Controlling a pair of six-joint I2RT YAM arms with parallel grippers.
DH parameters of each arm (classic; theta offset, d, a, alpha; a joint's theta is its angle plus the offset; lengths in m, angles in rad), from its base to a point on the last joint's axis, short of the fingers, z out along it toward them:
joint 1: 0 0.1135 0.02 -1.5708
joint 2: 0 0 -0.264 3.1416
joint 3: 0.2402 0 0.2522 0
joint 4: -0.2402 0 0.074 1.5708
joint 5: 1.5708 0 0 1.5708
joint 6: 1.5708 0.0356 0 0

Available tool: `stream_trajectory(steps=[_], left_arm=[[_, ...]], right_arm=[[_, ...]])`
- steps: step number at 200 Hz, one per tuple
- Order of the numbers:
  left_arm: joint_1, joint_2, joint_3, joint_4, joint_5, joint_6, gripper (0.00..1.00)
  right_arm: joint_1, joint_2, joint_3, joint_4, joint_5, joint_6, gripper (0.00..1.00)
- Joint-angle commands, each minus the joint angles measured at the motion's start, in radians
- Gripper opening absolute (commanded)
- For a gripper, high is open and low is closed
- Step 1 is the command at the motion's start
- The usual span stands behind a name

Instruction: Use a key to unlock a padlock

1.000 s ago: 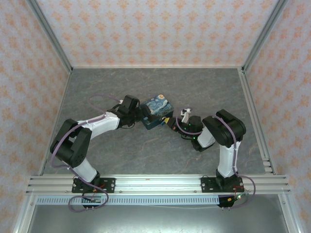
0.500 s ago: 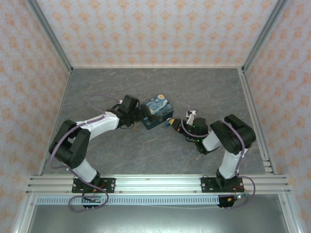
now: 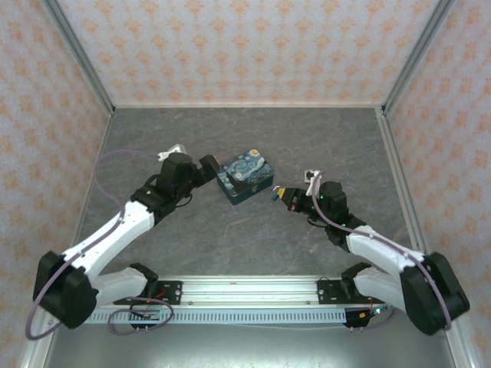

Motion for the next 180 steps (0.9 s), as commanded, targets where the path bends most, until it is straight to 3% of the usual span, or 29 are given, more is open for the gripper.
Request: stream_trajectory(steps=[1,36,76,180], left_arm=[[-0.012,-0.09,-0.073,0.055,-0.044,0.098,1.0],[-0.015,-0.188,-0.106,0.04,-0.039,0.176,1.0],[-0.014,-0.221,-0.117,0.019,-0.048,0.211,1.0],[-0.015,-0.277,-0.159,0.025,-0.062,0.249,1.0]], right_arm=[[-0.005,-0.071,0.113,-0.417,-0.025,-0.101,0.0],[-0.005,-0.11,0.223,-0.756,-0.01,-0.142,0.0],[-0.005,-0.056,0.268,-0.963,0.044,-0.118,0.0],[-0.004,0.343,0.303,-0.864,0.078,-0.094,0.0]])
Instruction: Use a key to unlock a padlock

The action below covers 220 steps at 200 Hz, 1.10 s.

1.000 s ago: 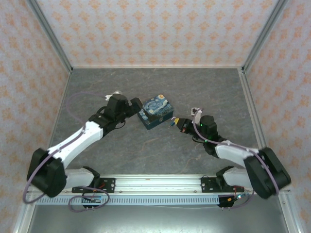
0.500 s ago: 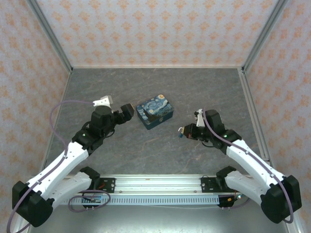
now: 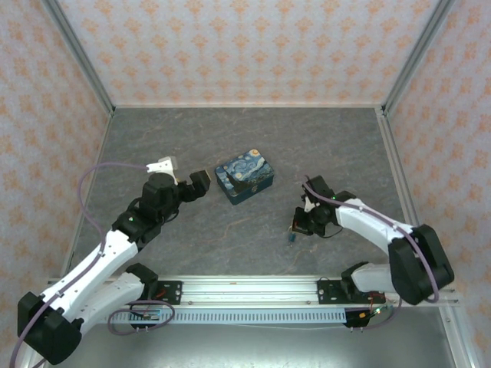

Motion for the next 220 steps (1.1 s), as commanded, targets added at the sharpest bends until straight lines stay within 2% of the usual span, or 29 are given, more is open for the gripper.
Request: stream_trajectory(steps=[1,51,74,104,126,143,155,177,207,220], left_arm=[[-0.008,-0.018,-0.001,-0.004,-0.044,0.038,1.0],[-0.008,-0.021,0.015,-0.029,-0.074,0.052,1.0],[-0.007,-0.021,0.03,-0.033,-0.084,0.084,1.0],[-0.007,-0.028,0.056,-0.044,-0.118,0.111,1.0],[-0.008,-0.045,0.061,-0.037,-0.212,0.159,1.0],[-0.008,-0.06,0.046,-0.001,-0.291,0.238,1.0],[-0.008,-0.064,0.03,0.019,-0.382,0.272,1.0],[-0.007,-0.051,0.016,0.051,-0.467,0.37,1.0],[-0.003,-0.012,0.015,0.041,-0.547,0.459,1.0],[0.004,0.011,-0.003,0.05,-0.587,0.486,1.0]], right_arm=[[-0.005,0.052,0.029,0.044,0.031,0.012,0.0],[-0.005,0.018,0.063,0.044,0.093,0.012,0.3],[-0.007,-0.048,0.089,0.002,0.151,-0.013,0.37],[-0.008,-0.195,0.101,-0.013,0.287,-0.063,0.39],[-0.007,-0.325,0.095,-0.007,0.395,-0.118,0.41],[-0.009,-0.426,0.076,0.015,0.493,-0.165,0.47],[-0.009,-0.491,0.051,0.042,0.56,-0.205,0.5],[-0.009,-0.592,-0.012,0.133,0.652,-0.321,0.53],[-0.01,-0.661,-0.102,0.277,0.793,-0.45,0.72],[-0.012,-0.654,-0.15,0.363,0.874,-0.489,0.93]])
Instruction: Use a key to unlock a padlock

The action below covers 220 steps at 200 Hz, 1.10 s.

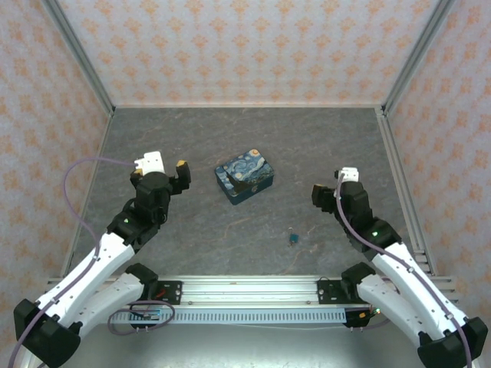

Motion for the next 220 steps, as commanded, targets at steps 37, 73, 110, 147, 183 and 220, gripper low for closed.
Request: stream_trajectory(steps=[37,73,110,147,183,220], left_arm=[[0.066,0.094,-0.125,0.164,-0.122,0.15,1.0],[0.115,0.167,-0.2,0.347,-0.051,0.181,1.0],[0.149,0.237,-0.241,0.505,0.015,0.224,1.0],[0.192,0.349,-0.273,0.673,0.085,0.255,1.0],[0.235,0.5,-0.296,0.853,0.15,0.323,1.0],[0.3,0.614,-0.326,1.017,0.228,0.304,1.0]], right_arm=[[-0.103,0.143,-0.216,0.572,0.182,-0.212,0.99],[-0.273,0.434,-0.273,0.965,0.007,-0.144,0.99],[-0.335,0.626,-0.286,1.182,-0.064,-0.185,0.99],[-0.397,0.732,-0.284,1.275,-0.155,-0.17,0.99],[-0.414,0.85,-0.179,1.189,-0.204,-0.174,0.99],[-0.473,0.859,-0.173,1.188,-0.259,-0.12,0.99]])
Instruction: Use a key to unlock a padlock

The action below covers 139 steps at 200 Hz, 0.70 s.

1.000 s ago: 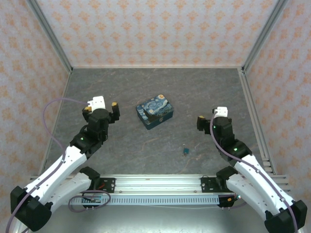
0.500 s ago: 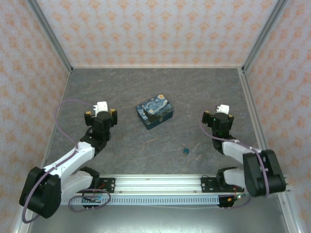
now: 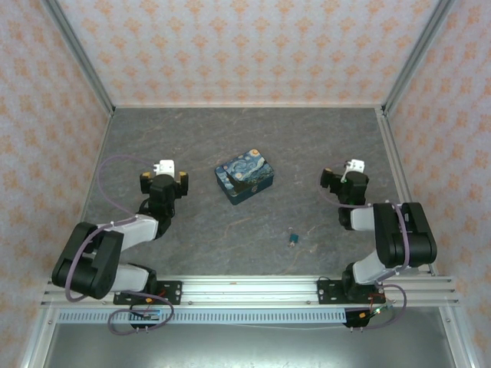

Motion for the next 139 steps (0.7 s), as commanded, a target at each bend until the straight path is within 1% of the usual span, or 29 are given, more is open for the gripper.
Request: stream_trajectory(steps=[1,11,17,28,35,40,56,74,139], left_arm=[[0.046,0.068,-0.033,0.206,0.055,-0.003,1.0],[0.097,0.108,-0.031,0.229,0.107,-0.048,1.0],[0.11,0.137,-0.021,0.253,0.109,-0.054,1.0],[0.124,0.122,0.058,0.071,0.131,-0.073,1.0],[0.138,0.136,0.057,0.1,0.162,-0.075,1.0],[0.148,0.128,0.058,0.081,0.165,-0.083,1.0],[0.147,0.129,0.059,0.08,0.16,-0.083,1.0],[0.147,0.132,0.058,0.087,0.158,-0.081,1.0],[0.142,0.133,0.06,0.083,0.152,-0.079,1.0]], right_arm=[[-0.014,-0.005,0.019,0.006,-0.044,0.029,0.99],[-0.014,-0.009,0.024,-0.015,-0.045,0.026,0.99],[-0.014,-0.004,0.02,0.002,-0.045,0.028,0.99],[-0.015,-0.009,0.024,-0.013,-0.044,0.027,0.99],[-0.014,-0.007,0.022,-0.003,-0.044,0.026,0.99],[-0.014,-0.008,0.021,-0.006,-0.044,0.026,0.99],[-0.011,-0.008,0.024,-0.012,-0.036,0.023,0.99],[0.009,-0.008,0.028,-0.02,0.004,0.016,0.99],[0.009,-0.009,0.03,-0.022,0.006,0.016,0.99]])
